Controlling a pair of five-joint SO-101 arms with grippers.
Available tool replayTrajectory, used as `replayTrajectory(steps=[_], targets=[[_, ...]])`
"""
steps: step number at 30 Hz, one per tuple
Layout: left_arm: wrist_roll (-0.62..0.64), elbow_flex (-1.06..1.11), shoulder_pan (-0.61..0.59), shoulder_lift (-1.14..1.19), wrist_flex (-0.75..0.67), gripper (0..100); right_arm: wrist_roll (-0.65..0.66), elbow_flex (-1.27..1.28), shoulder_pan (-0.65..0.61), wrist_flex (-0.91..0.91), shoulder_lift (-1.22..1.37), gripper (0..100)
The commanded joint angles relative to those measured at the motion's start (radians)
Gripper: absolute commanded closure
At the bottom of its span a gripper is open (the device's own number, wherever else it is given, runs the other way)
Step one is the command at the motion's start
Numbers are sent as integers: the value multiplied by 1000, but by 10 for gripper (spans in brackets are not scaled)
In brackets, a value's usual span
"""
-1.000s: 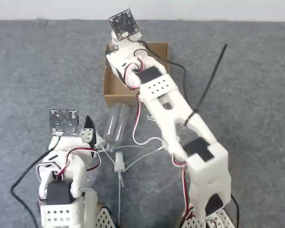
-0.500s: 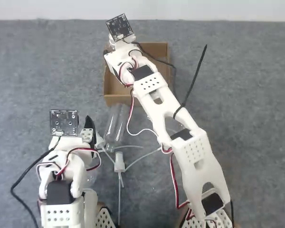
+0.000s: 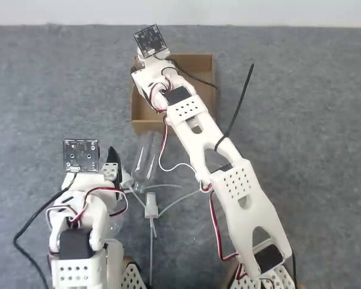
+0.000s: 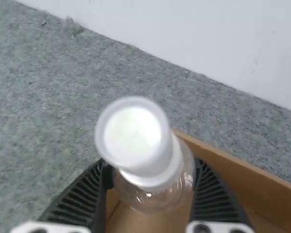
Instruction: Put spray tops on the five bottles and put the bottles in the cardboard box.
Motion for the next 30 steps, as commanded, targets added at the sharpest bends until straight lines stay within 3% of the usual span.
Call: replayTrajectory(steps=[1, 7, 13, 30], targets=[[12, -18, -5, -14, -26, 914, -3, -91, 21, -22, -4, 890], [11, -18, -5, -14, -26, 914, -2, -157, 22, -21, 65, 882], [8, -18, -5, -14, -23, 914, -2, -163, 21, -21, 82, 762], [6, -21, -5, -14, -12, 914, 2, -192, 16, -85, 90, 760]])
